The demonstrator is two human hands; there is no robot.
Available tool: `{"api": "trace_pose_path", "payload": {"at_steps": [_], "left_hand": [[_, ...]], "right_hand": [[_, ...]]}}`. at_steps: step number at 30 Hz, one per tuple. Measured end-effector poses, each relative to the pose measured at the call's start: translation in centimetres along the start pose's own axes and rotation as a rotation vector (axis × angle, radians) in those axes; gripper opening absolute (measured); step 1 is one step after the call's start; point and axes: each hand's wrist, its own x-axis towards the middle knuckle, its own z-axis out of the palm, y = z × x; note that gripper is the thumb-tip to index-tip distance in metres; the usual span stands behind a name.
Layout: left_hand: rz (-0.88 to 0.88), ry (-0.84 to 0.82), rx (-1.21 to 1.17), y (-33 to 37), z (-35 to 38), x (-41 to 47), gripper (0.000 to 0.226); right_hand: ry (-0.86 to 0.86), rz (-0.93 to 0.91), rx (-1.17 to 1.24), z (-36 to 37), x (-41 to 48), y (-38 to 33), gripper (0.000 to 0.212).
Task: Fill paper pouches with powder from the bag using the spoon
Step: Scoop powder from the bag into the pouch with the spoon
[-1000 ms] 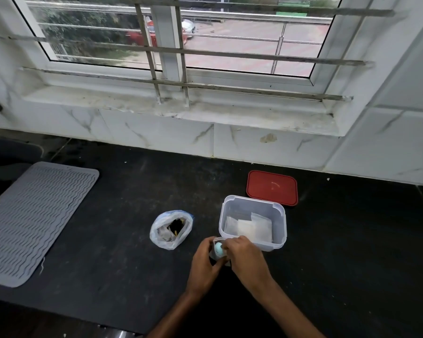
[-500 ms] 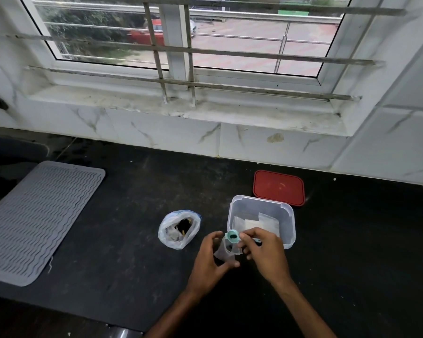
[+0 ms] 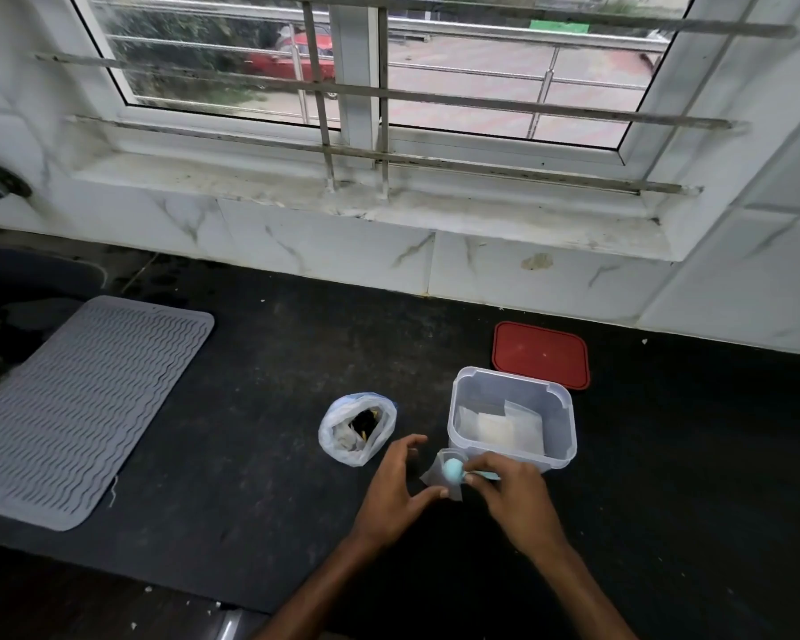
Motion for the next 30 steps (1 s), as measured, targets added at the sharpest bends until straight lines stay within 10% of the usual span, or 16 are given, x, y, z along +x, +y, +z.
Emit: {"api": "trace_pose_path", "payload": {"at_steps": [11, 17, 25, 30], "left_hand": [[0.081, -0.011, 0.056, 1.9, -2.8, 0.4, 0.081], [0.143, 0.431, 0.181, 1.9, -8.1, 2.4, 0.045], [-0.548, 0.319, 0.175, -0.5, -9.2, 3.5, 0.081], [-0.634, 0.343, -0.048, -2.1, -8.1, 4.1, 0.045]], "right_hand": [[0.298, -0.033, 0.267, -1.0, -0.6, -2.2, 0.016], [0.021, -0.065, 0.199, 2.9, 2.1, -6.7, 0.017], [-0.018, -0.096, -0.218, 10.2, 8.0, -8.6, 0.022], [-0.055, -0.027, -0.309, 11.0, 8.6, -8.0, 0.022]]}}
